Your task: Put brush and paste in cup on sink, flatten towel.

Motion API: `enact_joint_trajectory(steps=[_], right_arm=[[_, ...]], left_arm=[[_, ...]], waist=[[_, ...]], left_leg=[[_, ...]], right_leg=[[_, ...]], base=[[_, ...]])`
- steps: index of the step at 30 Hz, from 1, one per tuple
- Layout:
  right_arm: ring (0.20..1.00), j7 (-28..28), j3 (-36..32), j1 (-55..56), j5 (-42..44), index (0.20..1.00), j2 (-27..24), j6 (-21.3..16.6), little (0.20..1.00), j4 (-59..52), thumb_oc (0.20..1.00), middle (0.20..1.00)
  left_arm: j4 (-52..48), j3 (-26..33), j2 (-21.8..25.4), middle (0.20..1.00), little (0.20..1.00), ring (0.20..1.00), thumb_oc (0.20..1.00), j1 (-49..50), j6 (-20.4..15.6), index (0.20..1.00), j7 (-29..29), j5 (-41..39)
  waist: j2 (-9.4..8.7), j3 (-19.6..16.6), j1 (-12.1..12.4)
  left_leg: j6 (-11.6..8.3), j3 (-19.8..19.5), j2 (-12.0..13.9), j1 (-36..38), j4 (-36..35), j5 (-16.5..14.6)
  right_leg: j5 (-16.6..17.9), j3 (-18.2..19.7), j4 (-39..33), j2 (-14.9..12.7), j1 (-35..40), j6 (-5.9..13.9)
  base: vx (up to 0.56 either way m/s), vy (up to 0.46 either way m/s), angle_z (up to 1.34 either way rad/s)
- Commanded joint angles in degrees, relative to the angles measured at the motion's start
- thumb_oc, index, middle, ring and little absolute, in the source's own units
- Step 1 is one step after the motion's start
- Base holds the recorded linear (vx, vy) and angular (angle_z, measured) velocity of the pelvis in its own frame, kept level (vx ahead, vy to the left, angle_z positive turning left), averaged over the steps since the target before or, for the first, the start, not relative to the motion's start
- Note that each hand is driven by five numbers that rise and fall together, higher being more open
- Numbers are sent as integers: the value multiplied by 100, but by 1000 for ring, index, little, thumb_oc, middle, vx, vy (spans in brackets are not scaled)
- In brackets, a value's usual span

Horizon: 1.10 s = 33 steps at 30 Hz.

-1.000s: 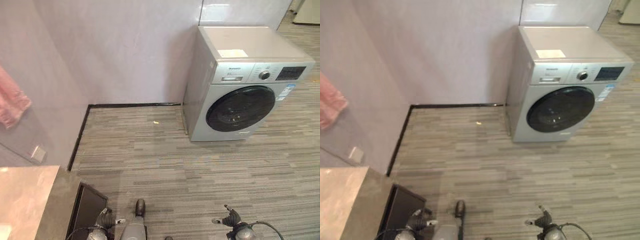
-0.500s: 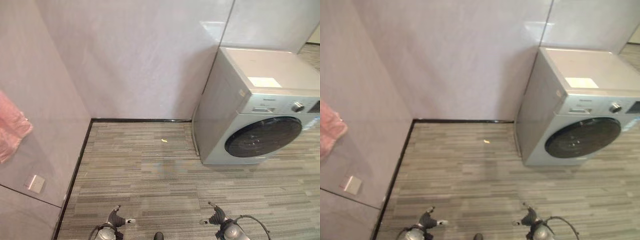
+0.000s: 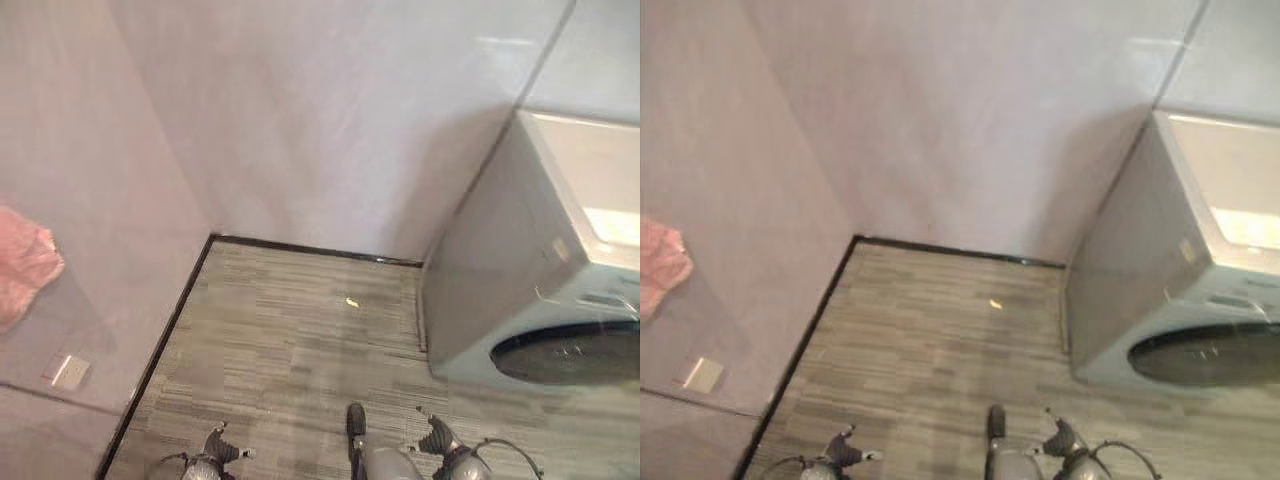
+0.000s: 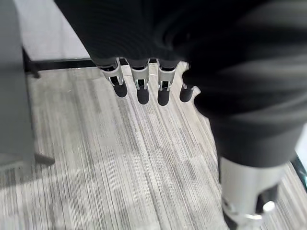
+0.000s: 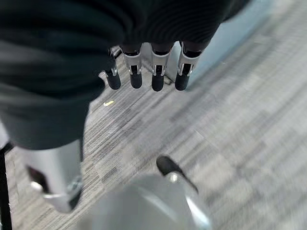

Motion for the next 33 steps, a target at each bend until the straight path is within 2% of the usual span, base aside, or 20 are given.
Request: enact_joint_trajectory(steps=[1, 5, 7, 9, 10, 11, 12, 13, 15, 16, 19, 21, 25, 26, 27, 28, 29, 31, 32, 33], right_arm=[[1000, -1, 116, 106, -19, 1000, -233, -82, 1000, -154, 1000, 1000], [1000, -16, 109, 139, -34, 1000, -316, -100, 1000, -168, 1000, 1000], [1000, -7, 102, 149, -11, 1000, -378, -117, 1000, -139, 1000, 1000], [1000, -23, 102, 123, -35, 1000, -549, -127, 1000, -289, 1000, 1000], [1000, -47, 122, 73, -68, 1000, -641, -127, 1000, -400, 1000, 1000], [1000, -47, 121, 71, -68, 1000, -640, -127, 1000, -398, 1000, 1000], [1000, -122, 114, 78, -154, 1000, -718, -99, 1000, -416, 1000, 1000], [1000, -168, 107, 97, -186, 1000, -734, -85, 1000, -350, 1000, 1000], [1000, -164, 95, 105, -195, 1000, -744, -94, 1000, -360, 1000, 1000], [1000, -236, 28, 183, -225, 1000, -805, -113, 1000, -482, 1000, 1000], [1000, -193, 7, 226, -274, 1000, -832, -85, 1000, -596, 1000, 1000], [1000, -132, 119, 159, -403, 1000, -797, -86, 1000, -648, 1000, 1000], [1000, -71, 84, 122, -451, 1000, -666, -96, 1000, -594, 1000, 1000], [1000, -52, 78, 116, -441, 1000, -634, -100, 1000, -644, 1000, 1000], [1000, -23, 115, 93, -437, 1000, -555, -118, 1000, -736, 1000, 1000], [1000, -23, 114, 92, -437, 1000, -553, -118, 1000, -736, 1000, 1000], [1000, 25, 240, 142, -574, 1000, -592, -166, 1000, -990, 1000, 1000], [1000, 26, 239, 143, -574, 1000, -592, -165, 1000, -992, 1000, 1000], [1000, 28, 244, 192, -592, 1000, -608, -197, 1000, -1046, 1000, 1000], [1000, 44, 123, 300, -431, 1000, -596, -208, 1000, -1203, 1000, 1000]], left_arm=[[-159, 127, 282, 1000, 1000, 1000, 1000, 25, -35, 1000, 139, -26], [-164, 72, 359, 1000, 1000, 1000, 1000, -47, -34, 1000, 184, 17], [-173, 69, 372, 1000, 1000, 1000, 1000, -92, -25, 1000, 200, 0], [-345, 76, 423, 1000, 1000, 1000, 1000, -184, -35, 1000, 238, -58], [-491, 42, 461, 1000, 1000, 1000, 1000, -289, -25, 1000, 266, -78], [-493, 41, 461, 1000, 1000, 1000, 1000, -290, -22, 1000, 265, -78], [-648, -59, 466, 1000, 1000, 1000, 1000, -449, -6, 1000, 279, -28], [-673, -101, 463, 1000, 1000, 1000, 1000, -487, -18, 1000, 315, -4], [-647, -111, 453, 1000, 1000, 1000, 1000, -511, -22, 1000, 329, -5], [-601, -172, 452, 1000, 1000, 1000, 1000, -609, 9, 1000, 356, 53], [-599, -154, 464, 1000, 1000, 1000, 1000, -620, 40, 1000, 347, 95], [-550, -141, 450, 1000, 1000, 1000, 1000, -552, -5, 1000, 376, 105], [-499, -112, 495, 1000, 1000, 1000, 1000, -458, -45, 1000, 327, 118], [-498, -105, 522, 1000, 1000, 1000, 1000, -425, -54, 1000, 318, 124], [-599, -144, 598, 1000, 1000, 1000, 1000, -374, -63, 1000, 335, 233], [-599, -144, 600, 1000, 1000, 1000, 1000, -376, -62, 1000, 334, 233], [-861, -253, 683, 1000, 1000, 1000, 1000, -316, -79, 1000, 344, 383], [-864, -253, 685, 1000, 1000, 1000, 1000, -315, -77, 1000, 343, 384], [-956, -272, 725, 1000, 1000, 1000, 1000, -266, -96, 1000, 347, 433], [-1011, -249, 776, 1000, 1000, 1000, 1000, -186, -90, 1000, 357, 457]], waist=[[-281, -199, 34], [-313, -276, 37], [-321, -303, 32], [-341, -150, 45], [-360, -21, 33], [-357, -24, 45], [-382, 35, 19], [-336, 47, 65], [-311, 43, 58], [-233, 78, 8], [-226, 92, 33], [-288, 76, 79], [-408, 1, 153], [-439, -23, 172], [-484, -13, 237], [-488, -31, 229], [-476, -6, 279], [-481, -30, 268], [-461, -11, 270], [-398, 11, 179]], left_leg=[[-39, -130, 18, -503, -76, 533], [-177, -295, 248, -527, -157, 700], [-262, -282, 325, -662, 22, 841], [-351, 187, 266, -1207, 694, 1021], [-329, 884, 452, -1560, 692, 1056], [-329, 896, 456, -1570, 709, 1044], [-328, 1824, 920, -1834, 98, 964], [-372, 1942, 1036, -1995, -243, 1091], [-397, 1909, 1073, -2103, -442, 1236], [-527, 2477, 1363, -2444, -808, 1772], [-501, 2602, 1308, -2377, -658, 1716], [-428, 2269, 1104, -2418, -368, 1471], [-236, 2292, 827, -2440, 27, 1071], [-182, 2313, 776, -2444, 101, 986], [-46, 2254, 601, -2414, 234, 789], [-42, 2251, 593, -2434, 219, 810], [44, 2097, 450, -2399, 242, 731], [48, 2092, 440, -2424, 224, 758], [90, 1997, 378, -2386, 228, 722], [172, 1845, 267, -2268, 111, 775]], right_leg=[[-101, 218, 95, -269, 83, 937], [-294, 25, 101, -196, 186, 851], [-384, -97, 39, -179, 279, 786], [-457, -290, -25, -273, 396, 717], [-558, -479, -62, -366, 467, 683], [-559, -468, -58, -360, 458, 683], [-625, -814, -193, -555, 607, 746], [-648, -953, -251, -617, 686, 793], [-652, -1020, -279, -648, 719, 818], [-675, -1229, -273, -751, 817, 861], [-701, -1258, -144, -836, 848, 886], [-683, -1191, -95, -1013, 949, 960], [-571, -968, -78, -1263, 1083, 1080], [-508, -950, -50, -1338, 1122, 1115], [-314, -895, 162, -1504, 1122, 1169], [-302, -900, 154, -1510, 1103, 1170], [-128, -837, 509, -1586, 1069, 1171], [-114, -844, 503, -1592, 1045, 1171], [-54, -740, 755, -1574, 1006, 1144], [94, -381, 1326, -1412, 782, 1070]], base=[[228, -203, 38], [185, -181, 48], [193, -141, 55], [119, -79, 65], [-3, -19, 33], [-9, 13, 39], [22, 70, 77], [52, 110, 116], [84, 122, 131], [94, 118, 76], [171, 220, 27], [132, 245, -17], [163, 289, -14], [228, 408, -1], [177, 332, -7], [217, 366, 1], [93, 137, 10], [74, 104, 44], [135, 205, 62], [193, 262, 54]])
